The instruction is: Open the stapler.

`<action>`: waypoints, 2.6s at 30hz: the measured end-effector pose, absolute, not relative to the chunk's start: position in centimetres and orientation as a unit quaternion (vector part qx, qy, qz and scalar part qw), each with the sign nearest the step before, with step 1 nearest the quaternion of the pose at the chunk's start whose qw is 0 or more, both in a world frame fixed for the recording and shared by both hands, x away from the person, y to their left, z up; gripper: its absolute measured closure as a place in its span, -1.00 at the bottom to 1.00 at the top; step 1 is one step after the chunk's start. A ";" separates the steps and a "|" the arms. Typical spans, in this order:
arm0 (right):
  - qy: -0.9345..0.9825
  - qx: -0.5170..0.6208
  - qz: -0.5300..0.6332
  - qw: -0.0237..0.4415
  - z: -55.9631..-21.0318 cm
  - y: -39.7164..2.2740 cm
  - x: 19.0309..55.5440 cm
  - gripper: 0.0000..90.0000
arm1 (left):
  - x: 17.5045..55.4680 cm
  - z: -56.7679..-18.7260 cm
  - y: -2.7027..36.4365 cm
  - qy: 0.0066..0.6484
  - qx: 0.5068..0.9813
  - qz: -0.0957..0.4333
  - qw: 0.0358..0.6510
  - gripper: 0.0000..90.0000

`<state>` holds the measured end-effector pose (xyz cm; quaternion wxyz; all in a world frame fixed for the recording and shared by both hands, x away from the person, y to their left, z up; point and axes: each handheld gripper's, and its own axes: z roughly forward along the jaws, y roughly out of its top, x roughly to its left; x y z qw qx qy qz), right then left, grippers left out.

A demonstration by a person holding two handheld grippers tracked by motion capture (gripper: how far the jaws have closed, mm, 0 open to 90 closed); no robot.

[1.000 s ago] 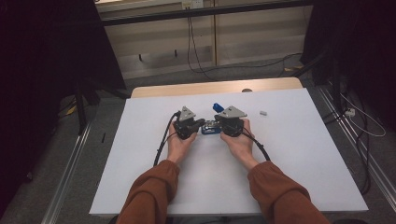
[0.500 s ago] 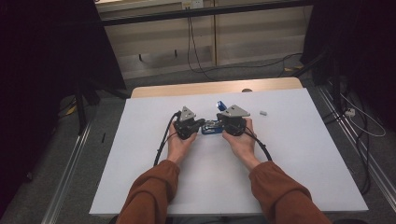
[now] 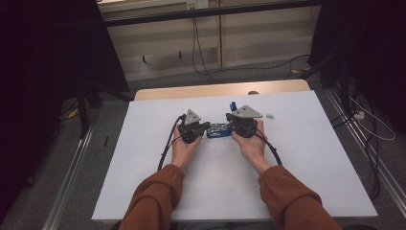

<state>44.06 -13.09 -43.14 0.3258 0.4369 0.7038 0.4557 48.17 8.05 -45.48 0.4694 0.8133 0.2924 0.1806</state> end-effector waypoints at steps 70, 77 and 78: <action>0.682 0.494 0.436 0.317 -44.3 -19.3 44.6 1.00 | 48.1 -45.5 8.0 0.290 0.813 0.186 0.470 1.00; 0.681 0.505 0.428 0.314 -44.9 -19.9 44.8 1.00 | 48.1 -45.6 8.1 0.289 0.812 0.184 0.472 1.00; 0.681 0.506 0.426 0.313 -45.0 -20.0 44.8 1.00 | 48.1 -45.6 8.1 0.289 0.812 0.184 0.472 1.00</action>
